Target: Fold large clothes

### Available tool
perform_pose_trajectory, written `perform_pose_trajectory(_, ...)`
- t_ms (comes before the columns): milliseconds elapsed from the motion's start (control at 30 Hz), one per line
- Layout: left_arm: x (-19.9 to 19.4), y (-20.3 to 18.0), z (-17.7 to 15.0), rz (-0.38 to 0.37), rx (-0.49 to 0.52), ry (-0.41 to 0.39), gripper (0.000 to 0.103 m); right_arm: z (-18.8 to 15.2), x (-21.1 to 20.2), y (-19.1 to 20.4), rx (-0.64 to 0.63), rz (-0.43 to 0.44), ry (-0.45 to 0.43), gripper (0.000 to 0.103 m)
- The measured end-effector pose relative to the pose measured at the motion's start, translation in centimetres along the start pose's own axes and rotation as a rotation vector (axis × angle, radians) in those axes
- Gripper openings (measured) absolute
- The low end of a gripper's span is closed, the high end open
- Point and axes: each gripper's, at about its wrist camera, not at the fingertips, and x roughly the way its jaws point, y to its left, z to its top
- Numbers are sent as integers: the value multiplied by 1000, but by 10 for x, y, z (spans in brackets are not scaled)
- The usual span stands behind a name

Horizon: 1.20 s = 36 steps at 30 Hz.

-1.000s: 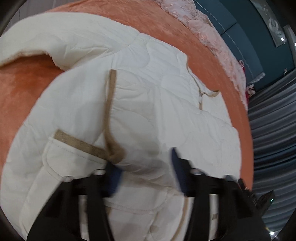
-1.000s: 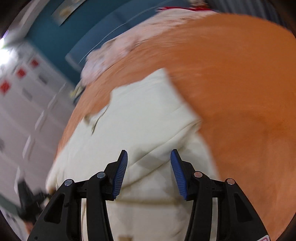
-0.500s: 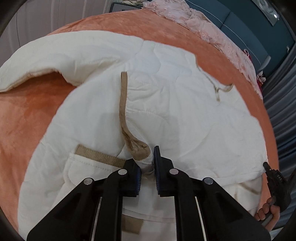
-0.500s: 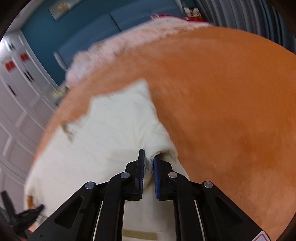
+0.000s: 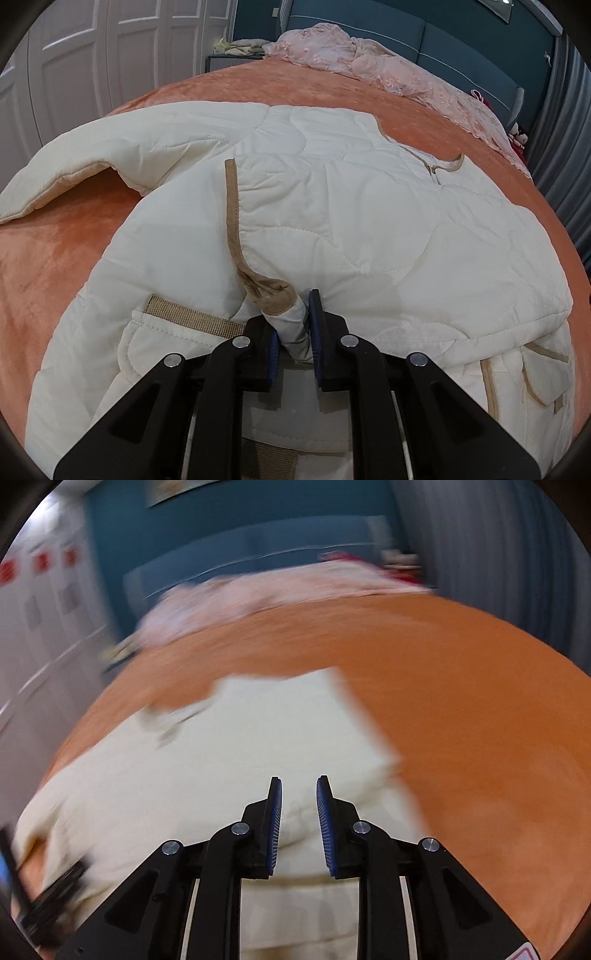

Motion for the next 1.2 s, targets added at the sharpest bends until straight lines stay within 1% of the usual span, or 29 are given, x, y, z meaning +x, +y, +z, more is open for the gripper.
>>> perform_pose_trajectory(67,0,-1,0,1,2,-3,13,-6,12,42,-103,85,36,21)
perform_pose_trajectory(133,0,1,0,-9,-6,-4,13,-13,26,67,-158,102,70,21)
perform_pose_trajectory(167,0,0,-1,-13,-8,-5,13,-18,38,79,-173,122,107,21)
perform_pose_trajectory(233,0,1,-2,-21,-13,-7,13,-24,56,87,-161,128,155,21)
perform_pose_trajectory(300,0,2,-2,-22,-12,-10,14,-34,74,85,-129,115,201,21)
perform_pose_trajectory(333,1,1,-3,-22,-11,-12,14,-36,80,82,-117,117,206,20)
perform_pose_trajectory(433,1,0,-4,-21,-6,-18,15,-38,85,80,-90,132,208,19)
perform_pose_trajectory(500,0,0,-5,-21,-5,-23,15,-41,86,82,-99,127,203,19)
perform_pose_trajectory(733,0,-1,-6,-23,-4,-27,16,-52,87,96,-176,62,150,19)
perform_pose_trajectory(800,-1,0,-5,-33,-11,-26,16,-53,87,95,-177,61,142,19)
perform_pose_trajectory(867,-5,6,-3,-63,-37,-22,20,-55,85,94,-172,64,139,19)
perform_pose_trajectory(900,-8,10,-2,-89,-56,-16,24,-57,86,95,-170,65,138,19)
perform_pose_trajectory(967,-21,24,-2,-143,-104,3,35,-57,86,95,-170,64,135,19)
perform_pose_trajectory(1000,-30,34,-1,-163,-125,-1,47,-57,86,95,-172,63,133,19)
perform_pose_trajectory(1033,-45,46,-1,-155,-152,-18,70,-58,86,95,-172,61,131,19)
perform_pose_trajectory(1067,-59,59,0,-139,-174,-46,77,-58,86,95,-173,61,130,19)
perform_pose_trajectory(1100,-73,74,2,-135,-194,-85,84,-59,85,96,-173,59,129,19)
perform_pose_trajectory(1133,-87,96,5,-127,-221,-124,88,-59,85,96,-174,57,127,19)
perform_pose_trajectory(1200,-96,133,14,-85,-267,-142,92,-59,85,96,-173,59,127,19)
